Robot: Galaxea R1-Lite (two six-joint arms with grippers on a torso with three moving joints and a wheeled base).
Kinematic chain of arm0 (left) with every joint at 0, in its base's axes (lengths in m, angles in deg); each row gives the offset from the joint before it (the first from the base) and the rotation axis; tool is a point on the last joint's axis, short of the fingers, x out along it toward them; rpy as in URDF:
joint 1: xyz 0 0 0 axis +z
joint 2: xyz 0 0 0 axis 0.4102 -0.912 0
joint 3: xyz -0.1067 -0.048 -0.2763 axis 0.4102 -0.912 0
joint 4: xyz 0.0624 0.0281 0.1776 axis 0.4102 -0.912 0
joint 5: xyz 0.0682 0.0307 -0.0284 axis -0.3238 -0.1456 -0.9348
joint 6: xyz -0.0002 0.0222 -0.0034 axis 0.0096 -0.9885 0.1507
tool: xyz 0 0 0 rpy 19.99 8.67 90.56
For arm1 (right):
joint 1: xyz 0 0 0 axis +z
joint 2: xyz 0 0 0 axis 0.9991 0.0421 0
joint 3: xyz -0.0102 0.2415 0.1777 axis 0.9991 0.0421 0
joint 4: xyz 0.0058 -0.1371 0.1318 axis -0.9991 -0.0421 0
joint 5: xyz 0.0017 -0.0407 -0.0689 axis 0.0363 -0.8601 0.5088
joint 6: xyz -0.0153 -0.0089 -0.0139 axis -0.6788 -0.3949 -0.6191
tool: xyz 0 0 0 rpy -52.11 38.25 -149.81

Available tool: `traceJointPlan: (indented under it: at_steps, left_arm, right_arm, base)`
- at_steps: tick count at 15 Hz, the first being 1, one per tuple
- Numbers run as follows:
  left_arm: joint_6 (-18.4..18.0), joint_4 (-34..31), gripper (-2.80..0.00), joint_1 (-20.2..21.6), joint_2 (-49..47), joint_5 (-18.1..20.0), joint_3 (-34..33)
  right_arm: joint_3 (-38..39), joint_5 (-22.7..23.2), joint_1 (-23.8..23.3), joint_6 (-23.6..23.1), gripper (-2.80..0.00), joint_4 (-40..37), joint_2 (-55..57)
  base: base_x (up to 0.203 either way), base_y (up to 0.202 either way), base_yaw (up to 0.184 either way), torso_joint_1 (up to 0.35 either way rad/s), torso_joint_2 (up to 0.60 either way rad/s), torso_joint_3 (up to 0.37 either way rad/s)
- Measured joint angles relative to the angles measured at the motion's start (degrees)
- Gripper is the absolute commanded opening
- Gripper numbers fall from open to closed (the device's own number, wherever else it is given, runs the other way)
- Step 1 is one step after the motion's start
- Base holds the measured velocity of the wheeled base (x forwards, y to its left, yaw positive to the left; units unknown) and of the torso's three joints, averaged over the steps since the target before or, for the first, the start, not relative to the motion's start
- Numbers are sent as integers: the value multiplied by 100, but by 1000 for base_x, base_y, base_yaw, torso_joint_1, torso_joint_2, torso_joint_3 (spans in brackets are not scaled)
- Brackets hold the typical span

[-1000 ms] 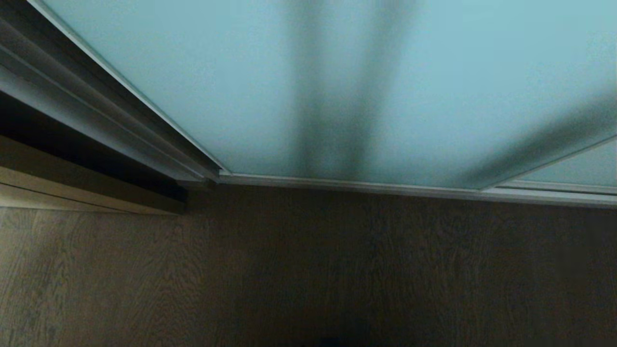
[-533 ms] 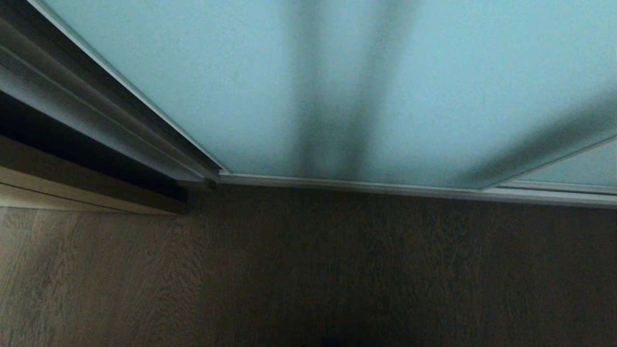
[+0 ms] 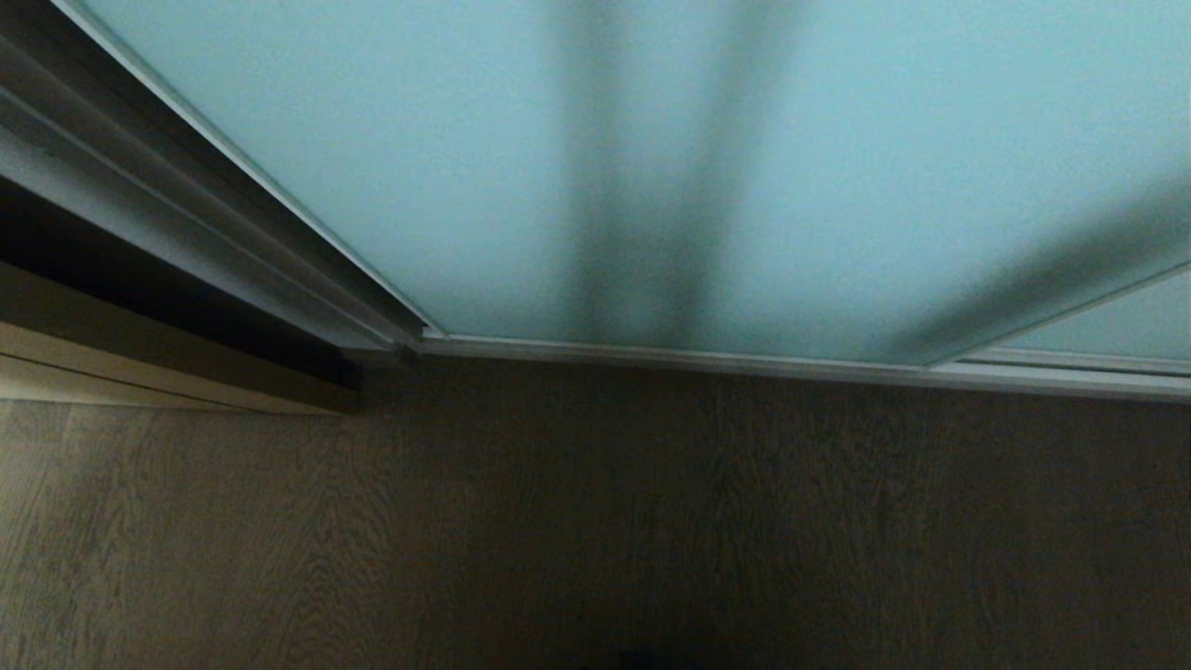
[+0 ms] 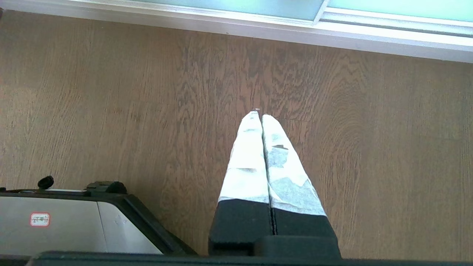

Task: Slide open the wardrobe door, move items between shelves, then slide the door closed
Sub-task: Close the door

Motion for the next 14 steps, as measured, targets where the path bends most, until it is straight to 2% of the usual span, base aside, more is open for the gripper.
traceJointPlan:
  at_steps: [14]
  left_arm:
    - [225, 186, -280, -44, -555, 272, 294]
  right_arm:
    - [0, 1, 0, -2, -280, 2, 0]
  base:
    - [0, 0, 0, 0, 0, 0]
